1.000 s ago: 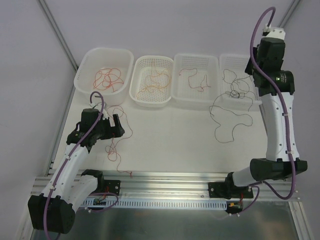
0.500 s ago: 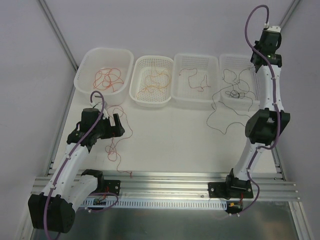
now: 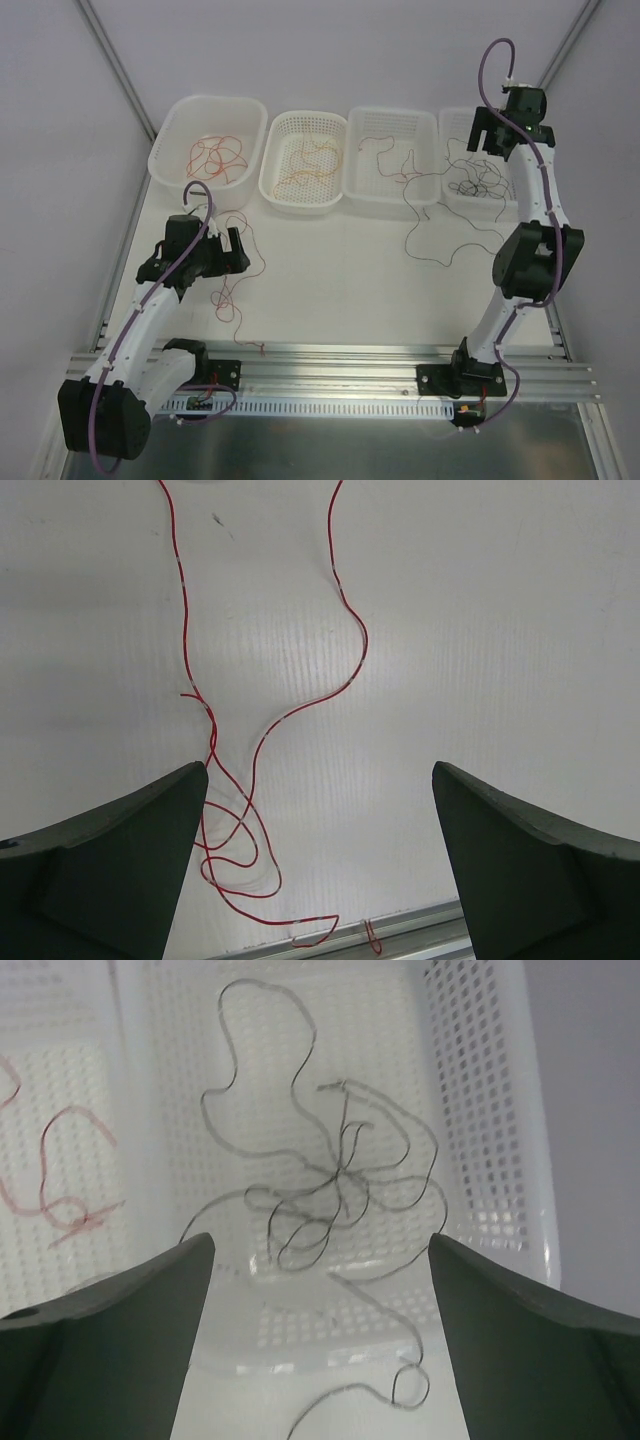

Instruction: Untangle the cables

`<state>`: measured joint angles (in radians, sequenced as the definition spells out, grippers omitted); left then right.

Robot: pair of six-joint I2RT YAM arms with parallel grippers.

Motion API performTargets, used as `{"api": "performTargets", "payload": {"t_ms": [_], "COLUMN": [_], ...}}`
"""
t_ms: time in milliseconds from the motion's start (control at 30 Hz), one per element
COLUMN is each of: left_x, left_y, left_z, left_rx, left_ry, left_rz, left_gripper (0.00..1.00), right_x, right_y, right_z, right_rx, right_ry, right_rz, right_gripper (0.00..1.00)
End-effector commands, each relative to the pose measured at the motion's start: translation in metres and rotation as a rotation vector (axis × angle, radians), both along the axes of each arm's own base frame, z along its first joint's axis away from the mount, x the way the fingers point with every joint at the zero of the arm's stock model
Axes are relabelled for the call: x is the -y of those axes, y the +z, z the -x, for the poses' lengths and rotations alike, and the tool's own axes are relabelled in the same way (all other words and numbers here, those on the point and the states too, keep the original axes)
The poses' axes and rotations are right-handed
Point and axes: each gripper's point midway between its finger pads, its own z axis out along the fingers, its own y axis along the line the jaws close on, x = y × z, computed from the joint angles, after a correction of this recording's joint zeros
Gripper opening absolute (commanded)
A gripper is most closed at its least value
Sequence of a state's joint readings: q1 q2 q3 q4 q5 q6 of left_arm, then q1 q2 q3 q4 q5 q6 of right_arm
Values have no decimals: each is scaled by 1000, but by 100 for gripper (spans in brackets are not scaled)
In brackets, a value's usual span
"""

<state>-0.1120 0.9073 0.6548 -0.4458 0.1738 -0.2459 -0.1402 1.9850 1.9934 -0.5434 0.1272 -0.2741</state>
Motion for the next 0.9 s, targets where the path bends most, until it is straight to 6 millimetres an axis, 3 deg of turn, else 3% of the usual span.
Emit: {"api": "performTargets", "payload": {"t_ms": [0, 33, 67, 100, 133, 233, 267, 333, 400, 567, 867], "left_x": [2, 3, 3, 4, 6, 7, 7, 7, 6, 3, 2], "left_y": [8, 8, 9, 9, 10, 13, 14, 16, 16, 18, 17], "left_z": [-3, -3, -3, -3, -2, -3, -2, -3, -2, -3, -2], "left_rx": [48, 50, 50, 49, 50, 58, 60, 69, 71, 84, 87], "left_ry": [-15, -16, -17, -20, -29, -31, -28, -27, -21, -10, -4], "left_rz": [4, 7, 10, 16, 23, 30, 31, 31, 29, 20, 17], "left_gripper": [97, 96, 96, 96, 96, 96, 96, 96, 97, 97, 97], "right_x": [-56, -76, -85, -92, -103, -133, -137, -153, -158, -172, -159], "right_y": [38, 8, -2, 6, -28, -40, -63, -74, -100, -137, -183], "right_z": [52, 69, 81, 98, 120, 158, 175, 191, 208, 222, 218], "right_rx": [18, -62, -91, -81, -168, -196, -256, -286, -364, -466, -545], "right_ry": [146, 191, 212, 226, 262, 352, 366, 444, 488, 579, 604], "right_rz": [-44, -66, -76, -77, -117, -165, -189, -225, -231, -219, -72], "right_gripper": [93, 93, 93, 93, 93, 93, 93, 93, 93, 93, 91]}}
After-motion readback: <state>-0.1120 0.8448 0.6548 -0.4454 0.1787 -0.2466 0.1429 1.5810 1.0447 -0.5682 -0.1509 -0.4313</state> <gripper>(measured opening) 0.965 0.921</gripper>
